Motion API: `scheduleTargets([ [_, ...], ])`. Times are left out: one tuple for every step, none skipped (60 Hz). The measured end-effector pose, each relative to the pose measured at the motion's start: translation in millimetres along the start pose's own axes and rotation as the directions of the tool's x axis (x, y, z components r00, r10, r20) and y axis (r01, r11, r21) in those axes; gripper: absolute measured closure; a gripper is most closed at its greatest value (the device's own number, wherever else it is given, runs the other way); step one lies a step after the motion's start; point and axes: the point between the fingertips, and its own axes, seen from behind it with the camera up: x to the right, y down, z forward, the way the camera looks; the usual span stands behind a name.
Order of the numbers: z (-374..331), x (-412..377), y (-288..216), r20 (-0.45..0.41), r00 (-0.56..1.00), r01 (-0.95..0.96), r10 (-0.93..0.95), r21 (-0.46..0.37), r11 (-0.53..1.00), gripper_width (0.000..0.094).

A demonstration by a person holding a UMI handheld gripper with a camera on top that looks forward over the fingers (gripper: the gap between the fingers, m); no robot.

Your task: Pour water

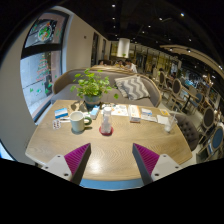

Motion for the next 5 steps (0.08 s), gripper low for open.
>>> scheduleTargets([
  [-2.2,0.3,0.0,-0.001,1.000,0.001,-0.001,0.000,1.000,0.0080],
  [-3.2,1.1,-0.5,-0.001,1.000,0.002,-0.002,0.002,1.000,0.0082],
  [-4.1,1.7,-1.2,-0.002,1.000,0.003,-0.003,0.005,1.000,0.0081],
  [-5.1,2.2,-1.9,-0.001,1.000,0.005,-0.005,0.009,1.000,0.0081],
  [-5.9,2.4,-2.5,0.000,1.000,0.007,-0.007,0.012,1.000,0.0082],
])
